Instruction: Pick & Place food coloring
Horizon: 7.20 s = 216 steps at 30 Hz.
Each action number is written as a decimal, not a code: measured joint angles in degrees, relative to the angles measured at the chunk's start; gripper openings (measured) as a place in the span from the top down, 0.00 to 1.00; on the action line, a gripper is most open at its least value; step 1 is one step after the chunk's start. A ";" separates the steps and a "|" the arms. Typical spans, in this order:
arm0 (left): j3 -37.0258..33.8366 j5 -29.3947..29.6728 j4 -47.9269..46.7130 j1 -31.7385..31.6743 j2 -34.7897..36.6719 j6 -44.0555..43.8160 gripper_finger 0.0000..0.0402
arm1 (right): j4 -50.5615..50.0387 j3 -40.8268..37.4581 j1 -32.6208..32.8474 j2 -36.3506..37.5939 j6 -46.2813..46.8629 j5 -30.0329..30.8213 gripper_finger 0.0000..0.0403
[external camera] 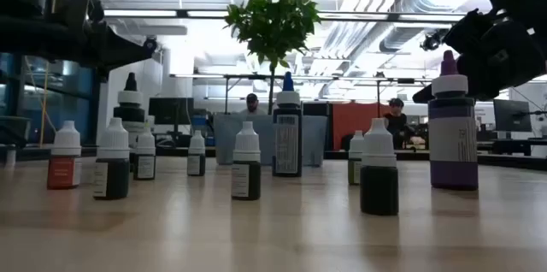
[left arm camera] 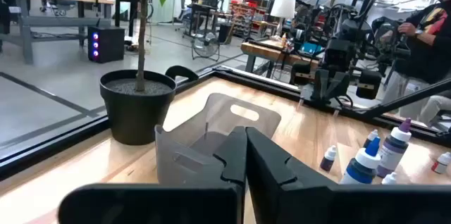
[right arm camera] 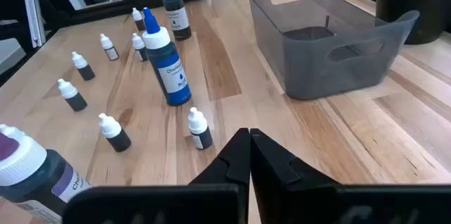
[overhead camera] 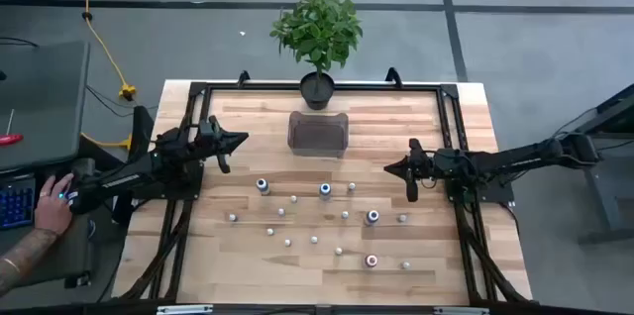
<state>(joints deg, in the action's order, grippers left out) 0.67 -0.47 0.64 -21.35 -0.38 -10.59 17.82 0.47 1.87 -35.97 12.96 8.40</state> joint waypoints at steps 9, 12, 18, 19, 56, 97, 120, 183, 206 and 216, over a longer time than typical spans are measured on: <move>0.00 0.02 0.00 -0.02 -0.02 0.00 1.00 | 0.00 0.00 -0.01 -0.01 -0.01 0.00 0.99; 0.00 0.01 0.00 -0.02 -0.02 0.01 1.00 | 0.00 0.01 0.02 0.00 0.00 0.00 0.99; 0.00 0.02 0.00 -0.02 -0.02 0.01 1.00 | 0.00 0.00 0.00 -0.01 -0.01 0.00 0.99; 0.00 0.02 0.00 -0.02 -0.02 0.02 1.00 | 0.00 0.00 0.01 -0.01 0.01 0.00 0.99; 0.00 0.01 0.00 -0.02 -0.01 0.01 1.00 | 0.00 0.02 0.01 -0.01 -0.01 0.00 0.99; 0.00 0.00 0.00 -0.02 -0.02 0.01 1.00 | 0.50 0.00 0.02 -0.01 4.06 -0.02 0.99; 0.00 0.01 0.00 -0.01 -0.02 0.01 1.00 | -59.08 36.48 0.02 -0.32 3.53 -7.39 0.99; 0.00 0.01 0.00 -0.01 0.00 0.00 1.00 | -77.57 58.50 39.28 -44.30 97.67 -7.76 0.99; 0.00 0.01 0.00 -0.01 0.00 0.01 1.00 | -63.69 45.49 28.27 -44.30 94.79 -8.58 0.55; 0.00 0.00 0.00 0.00 -0.01 0.02 1.00 | -63.12 45.53 26.18 -44.30 93.51 -7.70 0.52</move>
<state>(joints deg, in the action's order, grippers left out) 0.67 -0.47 0.64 -21.35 -0.39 -10.57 -45.30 46.00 28.05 -80.27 106.48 0.71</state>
